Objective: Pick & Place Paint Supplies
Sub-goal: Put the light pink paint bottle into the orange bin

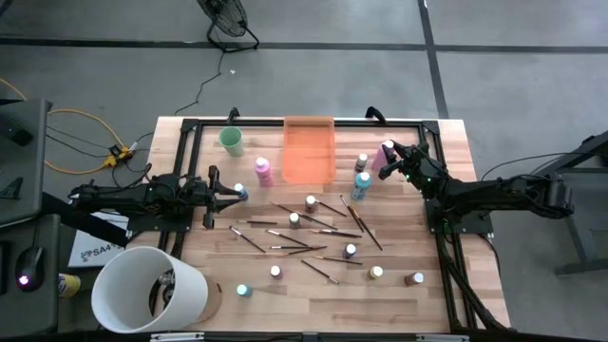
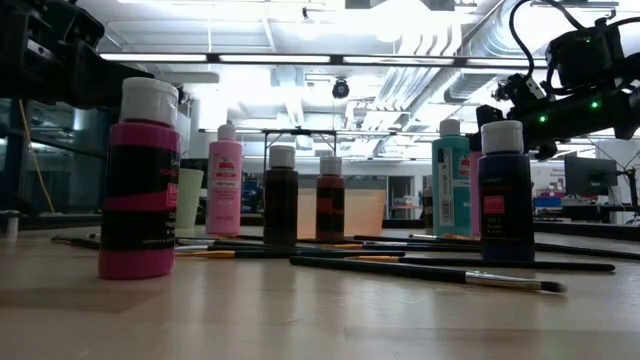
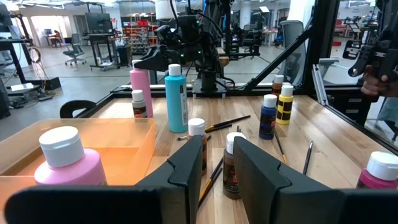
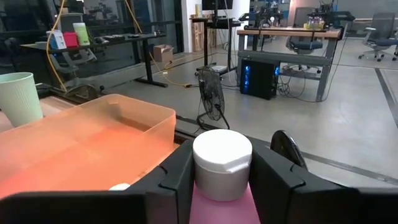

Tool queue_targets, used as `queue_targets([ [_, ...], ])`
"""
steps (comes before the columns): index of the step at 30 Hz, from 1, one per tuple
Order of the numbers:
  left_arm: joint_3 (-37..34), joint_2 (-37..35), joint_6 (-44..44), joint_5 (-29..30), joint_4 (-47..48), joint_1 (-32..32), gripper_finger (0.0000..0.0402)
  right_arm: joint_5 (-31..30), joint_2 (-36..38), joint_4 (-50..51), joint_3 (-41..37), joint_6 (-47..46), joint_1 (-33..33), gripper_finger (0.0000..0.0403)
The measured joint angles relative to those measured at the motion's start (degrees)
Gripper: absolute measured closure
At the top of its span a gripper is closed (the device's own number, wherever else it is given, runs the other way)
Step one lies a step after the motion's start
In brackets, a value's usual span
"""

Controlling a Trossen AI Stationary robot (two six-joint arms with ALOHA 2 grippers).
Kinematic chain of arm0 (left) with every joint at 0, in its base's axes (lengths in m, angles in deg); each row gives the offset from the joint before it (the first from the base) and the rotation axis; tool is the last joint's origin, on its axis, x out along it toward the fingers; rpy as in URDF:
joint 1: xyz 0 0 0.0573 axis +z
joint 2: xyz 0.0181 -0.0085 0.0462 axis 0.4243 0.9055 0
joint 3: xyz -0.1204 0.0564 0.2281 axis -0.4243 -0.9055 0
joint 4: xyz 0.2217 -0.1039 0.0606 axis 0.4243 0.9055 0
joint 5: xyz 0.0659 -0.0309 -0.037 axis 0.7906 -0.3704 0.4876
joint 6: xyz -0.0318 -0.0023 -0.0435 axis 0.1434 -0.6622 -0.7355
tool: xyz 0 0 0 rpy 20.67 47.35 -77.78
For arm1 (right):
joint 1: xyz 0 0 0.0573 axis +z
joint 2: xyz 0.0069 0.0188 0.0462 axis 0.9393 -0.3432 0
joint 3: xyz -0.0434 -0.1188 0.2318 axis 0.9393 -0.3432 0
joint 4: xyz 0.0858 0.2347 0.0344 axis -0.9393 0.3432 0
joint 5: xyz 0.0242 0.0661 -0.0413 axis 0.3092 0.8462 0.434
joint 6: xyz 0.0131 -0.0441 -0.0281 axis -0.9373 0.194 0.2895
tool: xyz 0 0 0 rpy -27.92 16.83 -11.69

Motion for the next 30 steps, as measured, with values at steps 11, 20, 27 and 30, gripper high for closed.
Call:
queue_targets([
  [11,0.0,0.01,0.01,0.0,0.0,0.02,0.0314,2.18,0.0,4.16,9.68,5.32,0.0,0.0287],
  [20,0.0,0.02,0.02,0.0,0.0,0.0,0.0314,10.15,-3.86,14.6,26.12,8.11,-1.24,0.0285],
  [27,0.0,0.0,0.0,0.0,0.0,0.02,0.0314,21.05,-16.92,14.0,34.99,4.56,-5.0,0.0283],
  [30,0.0,0.02,0.01,0.0,0.0,0.0,0.0314,24.29,-24.15,11.92,39.53,3.87,-5.57,0.0283],
])
